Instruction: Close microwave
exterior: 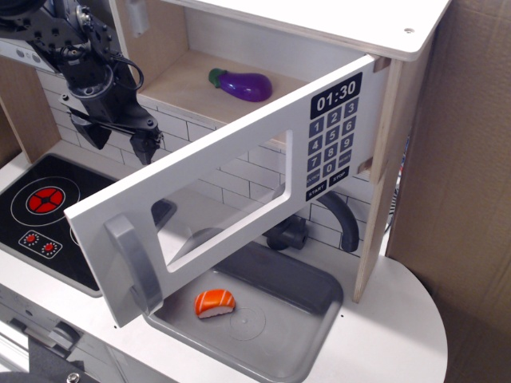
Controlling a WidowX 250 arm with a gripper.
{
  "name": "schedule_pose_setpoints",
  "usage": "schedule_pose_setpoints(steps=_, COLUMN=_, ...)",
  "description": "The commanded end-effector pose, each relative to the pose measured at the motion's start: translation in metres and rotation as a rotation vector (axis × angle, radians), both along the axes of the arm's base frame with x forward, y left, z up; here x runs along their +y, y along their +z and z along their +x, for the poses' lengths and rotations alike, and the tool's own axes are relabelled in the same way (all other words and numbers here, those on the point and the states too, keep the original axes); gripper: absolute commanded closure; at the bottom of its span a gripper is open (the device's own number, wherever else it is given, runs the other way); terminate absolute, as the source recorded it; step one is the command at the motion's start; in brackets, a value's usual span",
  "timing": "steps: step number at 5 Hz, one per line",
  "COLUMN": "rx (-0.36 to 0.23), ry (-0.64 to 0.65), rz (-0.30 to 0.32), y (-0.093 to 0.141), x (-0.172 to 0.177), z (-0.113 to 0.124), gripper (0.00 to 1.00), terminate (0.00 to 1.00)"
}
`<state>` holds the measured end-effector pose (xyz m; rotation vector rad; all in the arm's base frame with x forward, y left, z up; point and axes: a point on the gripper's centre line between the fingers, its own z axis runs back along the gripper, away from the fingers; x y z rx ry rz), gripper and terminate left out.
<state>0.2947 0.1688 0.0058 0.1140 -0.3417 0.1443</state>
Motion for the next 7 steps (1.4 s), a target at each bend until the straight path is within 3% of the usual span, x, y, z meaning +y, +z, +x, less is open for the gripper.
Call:
schedule_pose_setpoints(steps=1, rx=0.000, ry=0.000, rz=0.000, y=0.000, x=0.000, z=0.000, gripper=0.00, terminate=0.00)
schedule_pose_setpoints(steps=2, rx=0.029, ry=-0.011, rz=0.022, y=0.050, x=-0.019, z=-0.007, gripper=0.00, terminate=0.00)
schedule_pose_setpoints(steps=3, rx=0.070, ry=-0.010, rz=-0.093, y=0.093, x=-0.040, z=-0.018, gripper=0.00, terminate=0.00)
schedule_pose_setpoints(steps=4, rx=0.097, ry=0.004, rz=-0.087, y=0.125, x=-0.066, z=-0.021, gripper=0.00, terminate=0.00)
schedule_pose_setpoints(steps=5, rx=0.109, ry=0.012, rz=-0.104, y=0.148, x=-0.087, z=-0.021, gripper=0.00, terminate=0.00)
schedule_pose_setpoints(steps=7, rx=0.132, ry=-0.067, rz=-0.083, y=0.156, x=-0.130, z=-0.018, gripper=0.00, terminate=0.00)
